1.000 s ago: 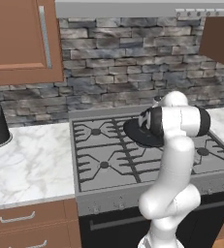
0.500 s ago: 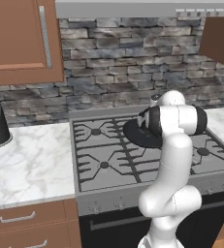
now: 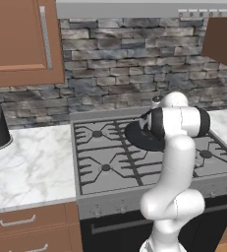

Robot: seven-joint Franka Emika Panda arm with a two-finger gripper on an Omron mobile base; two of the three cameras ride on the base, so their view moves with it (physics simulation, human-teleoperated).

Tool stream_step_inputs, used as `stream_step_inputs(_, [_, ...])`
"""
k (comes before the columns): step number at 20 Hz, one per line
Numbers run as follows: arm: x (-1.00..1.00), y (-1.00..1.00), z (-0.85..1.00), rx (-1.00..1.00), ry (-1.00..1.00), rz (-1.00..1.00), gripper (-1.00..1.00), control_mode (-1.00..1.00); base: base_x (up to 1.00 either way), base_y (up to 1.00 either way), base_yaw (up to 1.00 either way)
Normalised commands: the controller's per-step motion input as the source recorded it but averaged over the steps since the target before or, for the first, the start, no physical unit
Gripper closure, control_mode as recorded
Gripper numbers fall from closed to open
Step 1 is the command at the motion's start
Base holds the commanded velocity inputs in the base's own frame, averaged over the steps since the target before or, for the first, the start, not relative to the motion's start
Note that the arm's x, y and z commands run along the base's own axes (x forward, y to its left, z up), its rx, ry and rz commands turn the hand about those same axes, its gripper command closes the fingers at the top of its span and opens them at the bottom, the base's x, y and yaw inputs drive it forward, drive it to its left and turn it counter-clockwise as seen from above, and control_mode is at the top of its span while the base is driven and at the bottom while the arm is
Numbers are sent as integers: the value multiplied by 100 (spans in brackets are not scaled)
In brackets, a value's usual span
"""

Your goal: Take the chicken drumsticks from the pan and place one on each plate on the dining counter.

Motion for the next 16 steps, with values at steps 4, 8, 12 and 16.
stream_step_inputs(4, [0,2,35,0,0,0,100,-100,0,0,0])
stream_step_inputs(8, [0,10,89,0,1,3,100,-100,0,0,0])
stream_step_inputs(12, [-16,2,100,-4,2,2,100,-100,0,0,0])
stream_step_inputs(16, [-88,0,96,-7,-1,9,100,-100,0,0,0])
